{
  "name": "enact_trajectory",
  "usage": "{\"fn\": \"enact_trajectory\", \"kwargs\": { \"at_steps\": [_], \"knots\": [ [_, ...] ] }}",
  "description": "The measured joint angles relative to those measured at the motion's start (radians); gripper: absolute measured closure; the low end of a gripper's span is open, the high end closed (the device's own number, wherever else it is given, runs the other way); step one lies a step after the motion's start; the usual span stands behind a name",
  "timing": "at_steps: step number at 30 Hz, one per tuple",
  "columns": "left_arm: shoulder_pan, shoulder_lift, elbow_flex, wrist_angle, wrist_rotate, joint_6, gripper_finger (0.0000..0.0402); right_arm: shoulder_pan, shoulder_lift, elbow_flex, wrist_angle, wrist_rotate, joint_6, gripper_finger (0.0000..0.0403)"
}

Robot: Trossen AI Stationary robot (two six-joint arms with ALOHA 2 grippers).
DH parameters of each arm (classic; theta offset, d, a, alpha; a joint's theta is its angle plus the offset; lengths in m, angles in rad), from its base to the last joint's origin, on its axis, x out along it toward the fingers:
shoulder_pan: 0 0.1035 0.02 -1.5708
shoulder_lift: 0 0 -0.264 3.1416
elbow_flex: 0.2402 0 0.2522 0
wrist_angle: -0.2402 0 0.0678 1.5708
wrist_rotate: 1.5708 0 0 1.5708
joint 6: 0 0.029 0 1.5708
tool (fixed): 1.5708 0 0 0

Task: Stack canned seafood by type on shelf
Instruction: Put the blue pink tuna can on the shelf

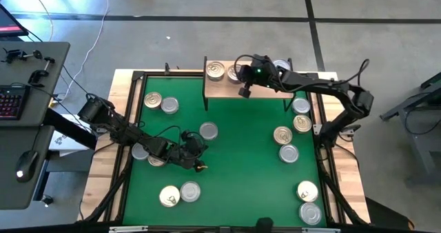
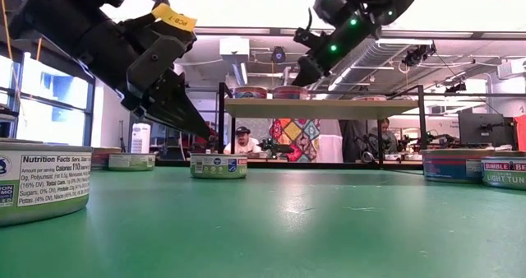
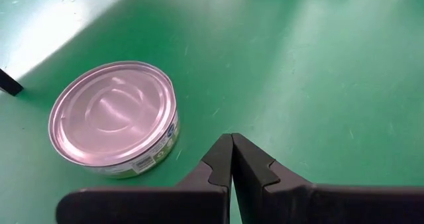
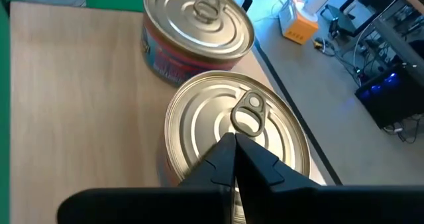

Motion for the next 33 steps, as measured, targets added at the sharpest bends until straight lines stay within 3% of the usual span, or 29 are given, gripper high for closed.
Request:
{"fn": "enact_trajectory", "kwargs": {
  "at_steps": [20, 24, 30, 33],
  "knots": [
    [0.0, 0.0, 0.0, 0.009, 0.0, 0.001, 0.0401, 0.007, -0.026, -0.006, 0.142, 0.01, 0.031, 0.0398],
    [0.0, 0.0, 0.0, 0.01, 0.0, 0.0, 0.0401, 0.06, -0.055, -0.006, 0.105, -0.001, 0.037, 0.0398],
    [0.003, 0.0, 0.0, 0.015, 0.0, 0.002, 0.0401, 0.119, -0.063, -0.01, -0.058, -0.149, 0.035, 0.0398],
    [0.007, 0.0, 0.0, 0.016, 0.0, 0.006, 0.0402, 0.105, -0.063, -0.032, -0.073, -0.124, 0.038, 0.0398]
  ]
}}
